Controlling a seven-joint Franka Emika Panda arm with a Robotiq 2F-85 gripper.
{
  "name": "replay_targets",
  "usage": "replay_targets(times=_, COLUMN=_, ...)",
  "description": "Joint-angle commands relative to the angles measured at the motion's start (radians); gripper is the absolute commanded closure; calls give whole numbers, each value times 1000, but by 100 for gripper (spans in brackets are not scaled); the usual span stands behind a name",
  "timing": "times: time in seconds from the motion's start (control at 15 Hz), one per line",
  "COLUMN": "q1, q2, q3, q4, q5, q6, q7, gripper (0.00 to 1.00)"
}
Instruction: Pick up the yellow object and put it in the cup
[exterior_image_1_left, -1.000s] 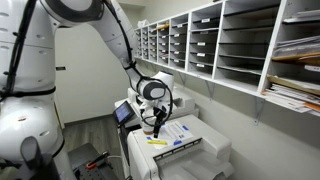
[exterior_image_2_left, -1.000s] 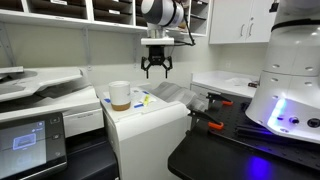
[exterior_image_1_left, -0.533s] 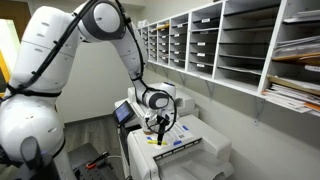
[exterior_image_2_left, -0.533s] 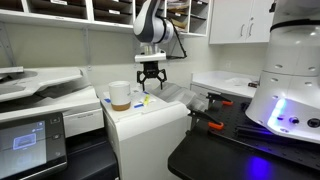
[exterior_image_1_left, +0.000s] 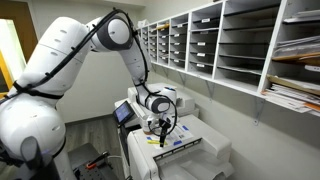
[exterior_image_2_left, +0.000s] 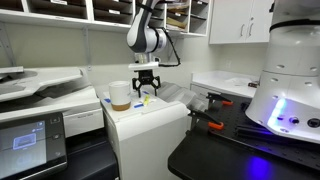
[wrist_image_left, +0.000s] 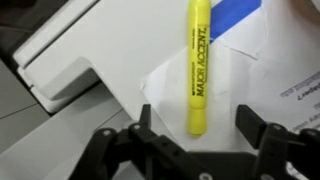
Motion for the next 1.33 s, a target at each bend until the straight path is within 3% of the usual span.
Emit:
replay_targets(times=0.0, q1=20, q2=19, q3=-15, q4=22, q5=45, q6=32, q7=30, gripper=41)
replay_targets(times=0.53, q1=75, q2=-26, q3=-65, q4=-22, q5=10, q6=74, q7=52, gripper=99)
replay_targets(times=0.93, q1=190, q2=-172, q3=-177, q4=-107, q5=-122, q6=15, q7=142, gripper=95)
replay_targets(times=1.2, q1=309, q2=-245, q3=-314, q4=-123, q5=-407, q6=5, q7=451, gripper=95)
replay_targets(times=1.27, q1=353, q2=-252, q3=-355, q4=-114, q5=-517, q6=-7, q7=581, gripper=95)
